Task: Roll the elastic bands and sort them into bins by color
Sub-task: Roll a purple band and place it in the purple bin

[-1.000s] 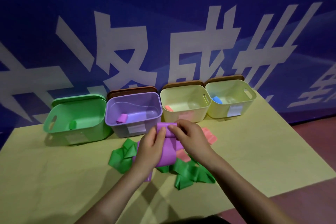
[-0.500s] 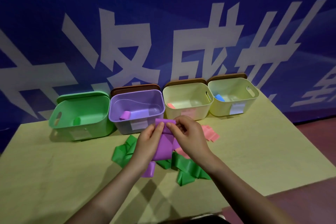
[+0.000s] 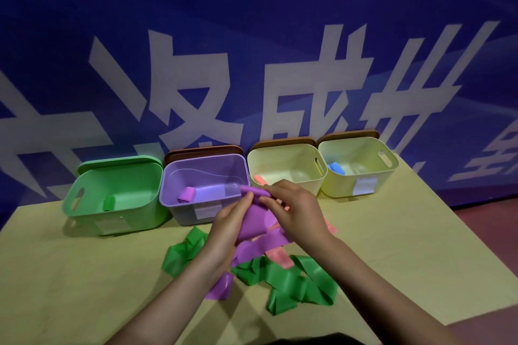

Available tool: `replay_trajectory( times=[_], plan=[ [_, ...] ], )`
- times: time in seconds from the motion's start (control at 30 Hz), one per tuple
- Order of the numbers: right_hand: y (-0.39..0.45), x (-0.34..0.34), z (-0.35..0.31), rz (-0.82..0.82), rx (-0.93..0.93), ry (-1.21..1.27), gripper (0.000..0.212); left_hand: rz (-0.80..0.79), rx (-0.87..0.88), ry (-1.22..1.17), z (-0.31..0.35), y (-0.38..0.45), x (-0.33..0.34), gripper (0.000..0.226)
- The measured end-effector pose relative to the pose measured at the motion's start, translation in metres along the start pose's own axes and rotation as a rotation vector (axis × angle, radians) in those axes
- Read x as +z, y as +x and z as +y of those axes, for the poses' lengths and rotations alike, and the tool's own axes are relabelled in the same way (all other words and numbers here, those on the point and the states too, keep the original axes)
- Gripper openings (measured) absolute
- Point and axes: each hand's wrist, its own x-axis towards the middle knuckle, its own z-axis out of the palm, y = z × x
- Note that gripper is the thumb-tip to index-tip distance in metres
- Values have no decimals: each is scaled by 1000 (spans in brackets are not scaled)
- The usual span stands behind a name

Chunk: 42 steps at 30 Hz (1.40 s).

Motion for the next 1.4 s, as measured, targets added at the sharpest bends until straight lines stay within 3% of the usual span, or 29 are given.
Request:
replay_trajectory(
  times=[0.13,0.3,0.47,0.63,0.7,0.77,1.1,1.27,1.4],
  plan=[
    [10,-6,11,-78,-46,-104,37,-28,10,-89,4,5,6,22],
    [4,-9,14,-131,-135,-126,35,-9,-5,-109,-1,-2,8,29],
    [-5,-10,12,-204,-81,-58,36,-20,25,-9,-8,-8,5,22],
    [-19,-6,-2,-196,270,307,44,-48,60,101,-14,-9,-6,21],
    [-19,-4,-10,-175,482,472,35,-85,69,106,-15,-11,-7,18],
    [-18,-2,-15,-208,578,601,21,-130,83,117,-14,-14,-8,17],
    [-11,20,-15,-136,577,714,16,-134,203,426,-1,7,-35,17],
    [8,33,-18,-50,457,685,5,-96,274,420,10,25,-40,14],
    [25,36,-14,9,308,552,19,-103,251,305,22,32,-41,18]
  ],
)
